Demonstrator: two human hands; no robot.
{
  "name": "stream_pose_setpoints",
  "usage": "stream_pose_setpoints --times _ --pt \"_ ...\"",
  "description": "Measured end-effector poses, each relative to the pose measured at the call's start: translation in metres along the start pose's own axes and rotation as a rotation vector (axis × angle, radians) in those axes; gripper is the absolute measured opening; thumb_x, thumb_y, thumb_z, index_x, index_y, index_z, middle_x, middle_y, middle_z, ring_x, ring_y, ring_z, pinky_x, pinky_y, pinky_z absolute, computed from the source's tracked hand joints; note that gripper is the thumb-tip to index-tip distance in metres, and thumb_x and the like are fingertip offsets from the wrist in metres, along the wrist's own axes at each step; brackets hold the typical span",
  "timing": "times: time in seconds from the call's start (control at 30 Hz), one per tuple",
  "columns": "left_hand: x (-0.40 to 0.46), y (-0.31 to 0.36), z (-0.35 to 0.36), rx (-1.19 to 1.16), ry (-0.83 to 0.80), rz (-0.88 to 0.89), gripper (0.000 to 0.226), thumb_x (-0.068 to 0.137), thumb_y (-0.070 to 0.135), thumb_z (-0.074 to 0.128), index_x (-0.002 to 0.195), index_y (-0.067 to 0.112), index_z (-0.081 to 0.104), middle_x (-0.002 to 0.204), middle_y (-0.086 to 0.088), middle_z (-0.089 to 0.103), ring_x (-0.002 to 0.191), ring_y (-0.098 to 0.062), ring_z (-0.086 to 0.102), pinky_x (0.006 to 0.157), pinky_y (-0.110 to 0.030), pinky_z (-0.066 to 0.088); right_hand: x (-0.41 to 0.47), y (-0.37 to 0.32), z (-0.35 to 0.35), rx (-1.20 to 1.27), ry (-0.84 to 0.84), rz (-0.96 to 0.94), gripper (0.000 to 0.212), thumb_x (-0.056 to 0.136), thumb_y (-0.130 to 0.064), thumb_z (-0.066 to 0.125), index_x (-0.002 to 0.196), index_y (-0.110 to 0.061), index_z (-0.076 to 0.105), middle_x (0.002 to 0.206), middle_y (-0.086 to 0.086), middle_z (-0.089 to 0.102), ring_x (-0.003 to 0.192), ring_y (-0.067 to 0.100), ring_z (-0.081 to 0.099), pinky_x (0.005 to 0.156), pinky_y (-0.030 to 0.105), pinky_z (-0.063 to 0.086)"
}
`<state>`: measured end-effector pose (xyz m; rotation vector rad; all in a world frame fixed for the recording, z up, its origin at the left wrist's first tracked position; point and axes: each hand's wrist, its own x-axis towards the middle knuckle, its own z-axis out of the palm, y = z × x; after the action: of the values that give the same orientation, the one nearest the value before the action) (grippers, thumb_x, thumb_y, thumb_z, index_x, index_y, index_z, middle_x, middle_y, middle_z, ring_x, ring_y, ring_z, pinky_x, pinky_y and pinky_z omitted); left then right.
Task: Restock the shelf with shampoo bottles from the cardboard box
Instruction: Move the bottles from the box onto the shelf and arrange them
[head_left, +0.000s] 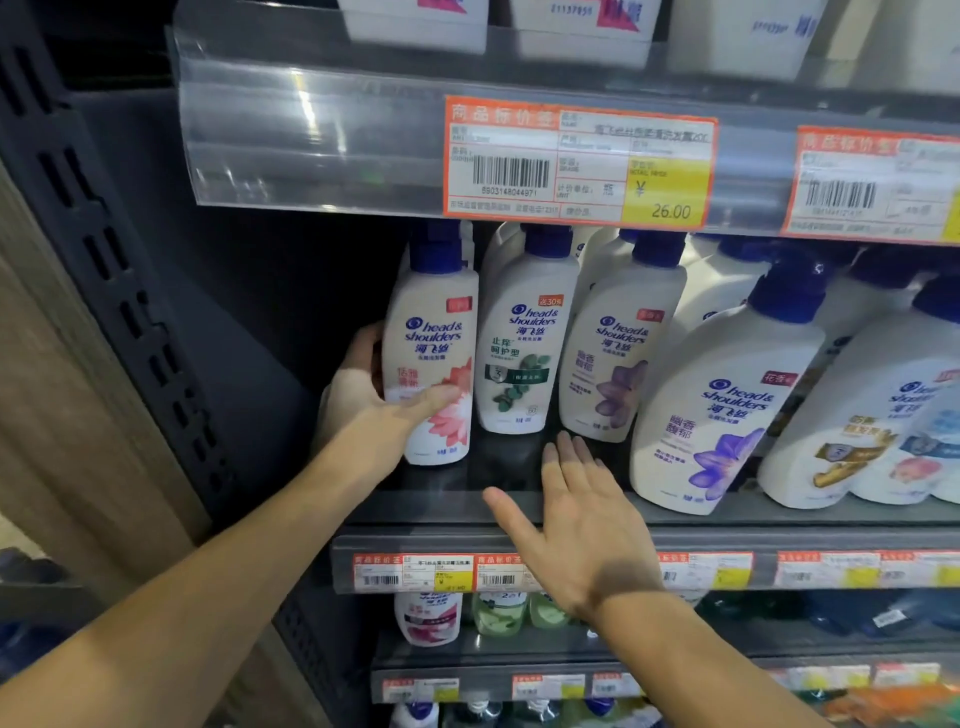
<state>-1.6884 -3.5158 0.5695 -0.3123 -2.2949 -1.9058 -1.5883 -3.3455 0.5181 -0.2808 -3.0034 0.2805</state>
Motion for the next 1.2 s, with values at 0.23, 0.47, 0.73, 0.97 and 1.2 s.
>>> stream_pose_setpoints --times 0.23,0.47,0.73,0.97,1.2 --pt "-0.008 0.000 0.004 0.267 0.035 -0.005 0.060 0.064 0.022 0.087 0.113 0.024 0.052 0.106 -0.001 0.068 0.090 -0.014 0.065 0.079 -0.032 0.054 0.000 -0.002 0.002 -0.008 0.021 0.010 0.103 0.079 -0.079 -0.003 0.154 -0.011 0.015 0.164 0.006 0.009 0.150 0.016 0.003 0.121 0.030 0.000" --pt "0.010 -0.001 0.000 0.346 0.039 -0.016 0.067 0.059 0.027 0.090 0.116 0.024 0.055 0.080 0.017 0.063 0.068 0.004 0.057 0.060 -0.012 0.044 0.000 -0.003 0.003 -0.033 0.034 0.001 0.103 0.079 -0.079 -0.006 0.154 -0.010 0.015 0.164 0.006 0.010 0.150 0.016 0.005 0.118 0.028 -0.002" --pt "0.014 -0.006 0.011 0.378 0.121 -0.063 0.066 0.061 0.031 0.089 0.112 0.020 0.049 0.082 0.009 0.062 0.079 -0.018 0.063 0.070 -0.028 0.052 -0.001 -0.003 0.002 -0.051 0.041 -0.002 0.102 0.080 -0.077 -0.007 0.154 -0.011 0.016 0.163 0.006 0.012 0.150 0.017 0.006 0.119 0.029 0.000" --pt "0.017 -0.003 0.018 0.410 0.135 -0.110 0.071 0.062 0.031 0.088 0.117 0.017 0.045 0.098 -0.004 0.066 0.086 -0.025 0.063 0.069 -0.032 0.051 -0.001 -0.004 0.003 -0.053 0.059 -0.002 0.104 0.078 -0.076 -0.010 0.153 -0.011 0.020 0.163 0.006 0.015 0.150 0.017 0.008 0.121 0.031 0.003" --pt "0.017 -0.003 0.022 0.401 0.145 -0.110 0.072 0.067 0.026 0.086 0.125 0.018 0.044 0.115 -0.009 0.067 0.103 -0.030 0.064 0.083 -0.042 0.055 -0.002 -0.004 0.003 -0.058 0.069 0.002 0.103 0.079 -0.075 -0.009 0.152 -0.011 0.023 0.162 0.006 0.019 0.149 0.017 0.010 0.121 0.031 0.004"
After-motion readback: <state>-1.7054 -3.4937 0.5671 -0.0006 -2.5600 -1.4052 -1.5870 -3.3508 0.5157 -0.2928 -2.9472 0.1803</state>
